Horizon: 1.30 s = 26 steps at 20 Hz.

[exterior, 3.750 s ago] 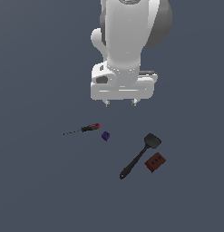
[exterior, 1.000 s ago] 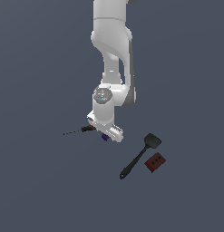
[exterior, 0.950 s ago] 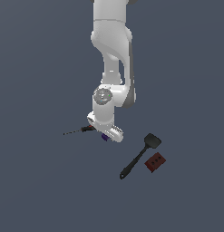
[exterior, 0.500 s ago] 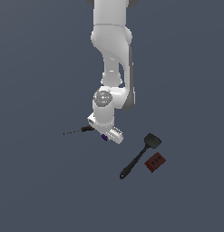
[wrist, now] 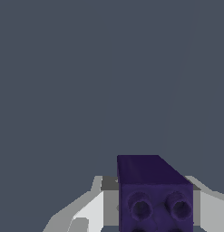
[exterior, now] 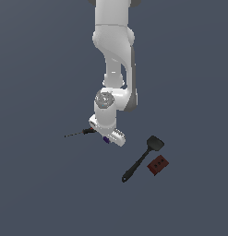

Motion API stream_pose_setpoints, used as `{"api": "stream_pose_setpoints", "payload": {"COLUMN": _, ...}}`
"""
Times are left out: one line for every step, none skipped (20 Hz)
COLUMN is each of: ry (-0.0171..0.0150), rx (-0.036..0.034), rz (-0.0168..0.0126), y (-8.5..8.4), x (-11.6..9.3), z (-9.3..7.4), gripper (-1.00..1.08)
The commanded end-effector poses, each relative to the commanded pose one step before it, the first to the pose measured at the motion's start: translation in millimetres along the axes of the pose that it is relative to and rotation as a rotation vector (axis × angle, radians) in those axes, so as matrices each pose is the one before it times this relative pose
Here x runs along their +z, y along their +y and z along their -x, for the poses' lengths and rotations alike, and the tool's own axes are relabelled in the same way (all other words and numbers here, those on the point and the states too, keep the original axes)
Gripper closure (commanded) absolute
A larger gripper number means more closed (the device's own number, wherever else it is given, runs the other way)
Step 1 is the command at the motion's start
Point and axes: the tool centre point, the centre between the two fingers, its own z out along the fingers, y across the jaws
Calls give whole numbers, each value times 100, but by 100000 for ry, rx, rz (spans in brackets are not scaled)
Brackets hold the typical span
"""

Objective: Pick up a designated object from a clutter of objects.

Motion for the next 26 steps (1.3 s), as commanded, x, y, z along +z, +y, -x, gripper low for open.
{"api": "stream_pose_setpoints", "payload": {"ry": 68, "rx": 16, "rz": -39, "y": 74, "x": -361, "z": -163, "gripper": 108}}
{"api": "stream_pose_setpoints", "payload": {"ry": 0, "rx": 0, "rz": 0, "y": 64, "x": -257, "z": -102, "gripper": 108}}
{"api": "stream_pose_setpoints", "payload": {"ry": 0, "rx": 0, "rz": 0, "y": 78, "x": -313, "z": -125, "gripper": 108}}
{"api": "stream_pose_setpoints", "payload": {"ry": 0, "rx": 0, "rz": 0, "y": 91, "x": -369, "z": -147, "gripper": 108}}
{"api": "stream_pose_setpoints", "payload": {"ry": 0, "rx": 0, "rz": 0, "y": 105, "x": -423, "z": -169, "gripper": 108}}
{"api": "stream_pose_setpoints", "payload": {"ry": 0, "rx": 0, "rz": 0, "y": 118, "x": -477, "z": -191, "gripper": 108}}
{"api": "stream_pose_setpoints", "payload": {"ry": 0, "rx": 0, "rz": 0, "y": 131, "x": -529, "z": -212, "gripper": 108}}
{"api": "stream_pose_setpoints", "payload": {"ry": 0, "rx": 0, "rz": 0, "y": 143, "x": -581, "z": -233, "gripper": 108}}
{"api": "stream_pose_setpoints", "payload": {"ry": -20, "rx": 66, "rz": -6, "y": 186, "x": -624, "z": -272, "gripper": 108}}
{"api": "stream_pose_setpoints", "payload": {"ry": 0, "rx": 0, "rz": 0, "y": 168, "x": -681, "z": -274, "gripper": 108}}
{"api": "stream_pose_setpoints", "payload": {"ry": 0, "rx": 0, "rz": 0, "y": 179, "x": -730, "z": -294, "gripper": 108}}
{"api": "stream_pose_setpoints", "payload": {"ry": 0, "rx": 0, "rz": 0, "y": 191, "x": -778, "z": -314, "gripper": 108}}
{"api": "stream_pose_setpoints", "payload": {"ry": 0, "rx": 0, "rz": 0, "y": 202, "x": -826, "z": -333, "gripper": 108}}
{"api": "stream_pose_setpoints", "payload": {"ry": 0, "rx": 0, "rz": 0, "y": 213, "x": -873, "z": -353, "gripper": 108}}
{"api": "stream_pose_setpoints", "payload": {"ry": 0, "rx": 0, "rz": 0, "y": 224, "x": -919, "z": -373, "gripper": 108}}
{"api": "stream_pose_setpoints", "payload": {"ry": 0, "rx": 0, "rz": 0, "y": 234, "x": -965, "z": -393, "gripper": 108}}
{"api": "stream_pose_setpoints", "payload": {"ry": -1, "rx": 64, "rz": 27, "y": 270, "x": -996, "z": -426, "gripper": 108}}
{"api": "stream_pose_setpoints", "payload": {"ry": 0, "rx": 0, "rz": 0, "y": 244, "x": -1013, "z": -415, "gripper": 108}}
{"api": "stream_pose_setpoints", "payload": {"ry": 0, "rx": 0, "rz": 0, "y": 242, "x": -1007, "z": -414, "gripper": 108}}
{"api": "stream_pose_setpoints", "payload": {"ry": 0, "rx": 0, "rz": 0, "y": 240, "x": -1003, "z": -414, "gripper": 108}}
{"api": "stream_pose_setpoints", "payload": {"ry": 0, "rx": 0, "rz": 0, "y": 238, "x": -999, "z": -414, "gripper": 108}}
{"api": "stream_pose_setpoints", "payload": {"ry": 0, "rx": 0, "rz": 0, "y": 236, "x": -995, "z": -415, "gripper": 108}}
{"api": "stream_pose_setpoints", "payload": {"ry": 0, "rx": 0, "rz": 0, "y": 234, "x": -992, "z": -416, "gripper": 108}}
{"api": "stream_pose_setpoints", "payload": {"ry": 0, "rx": 0, "rz": 0, "y": 232, "x": -988, "z": -417, "gripper": 108}}
{"api": "stream_pose_setpoints", "payload": {"ry": 0, "rx": 0, "rz": 0, "y": 230, "x": -986, "z": -418, "gripper": 108}}
{"api": "stream_pose_setpoints", "payload": {"ry": 0, "rx": 0, "rz": 0, "y": 228, "x": -983, "z": -420, "gripper": 108}}
